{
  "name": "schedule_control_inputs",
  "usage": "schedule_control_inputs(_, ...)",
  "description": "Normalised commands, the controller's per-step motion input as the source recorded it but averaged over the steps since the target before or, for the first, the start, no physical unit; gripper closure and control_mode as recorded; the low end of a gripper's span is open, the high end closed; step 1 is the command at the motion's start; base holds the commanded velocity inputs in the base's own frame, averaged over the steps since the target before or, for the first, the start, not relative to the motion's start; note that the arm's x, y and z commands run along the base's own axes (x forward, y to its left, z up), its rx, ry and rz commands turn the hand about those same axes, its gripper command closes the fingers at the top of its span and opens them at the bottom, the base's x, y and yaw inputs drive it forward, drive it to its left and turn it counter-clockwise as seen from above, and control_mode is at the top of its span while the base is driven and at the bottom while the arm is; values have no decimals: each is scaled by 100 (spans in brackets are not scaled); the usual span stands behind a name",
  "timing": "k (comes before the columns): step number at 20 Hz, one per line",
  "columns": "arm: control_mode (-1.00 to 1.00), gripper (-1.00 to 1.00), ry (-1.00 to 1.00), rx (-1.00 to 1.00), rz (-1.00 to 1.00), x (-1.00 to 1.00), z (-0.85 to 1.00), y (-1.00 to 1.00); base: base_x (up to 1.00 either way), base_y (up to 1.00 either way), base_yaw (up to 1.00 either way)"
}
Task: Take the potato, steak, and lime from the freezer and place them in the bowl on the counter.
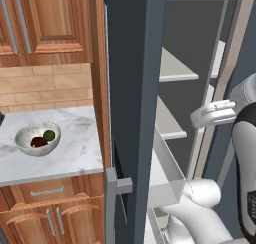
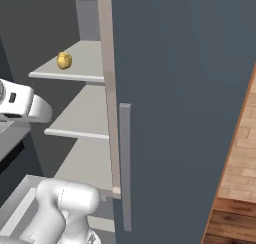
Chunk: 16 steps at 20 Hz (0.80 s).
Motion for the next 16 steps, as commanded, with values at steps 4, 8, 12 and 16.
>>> schedule_control_inputs(4,-100,-100,-12,1,7,59,9,27,0,0,0)
schedule_control_inputs(8,-100,-100,-21,2,8,54,1,7,0,0,0)
schedule_control_inputs(12,-100,-100,-28,4,6,27,3,0,0,0,0)
schedule_control_inputs(16,-100,-100,-25,4,2,11,14,5,0,0,0)
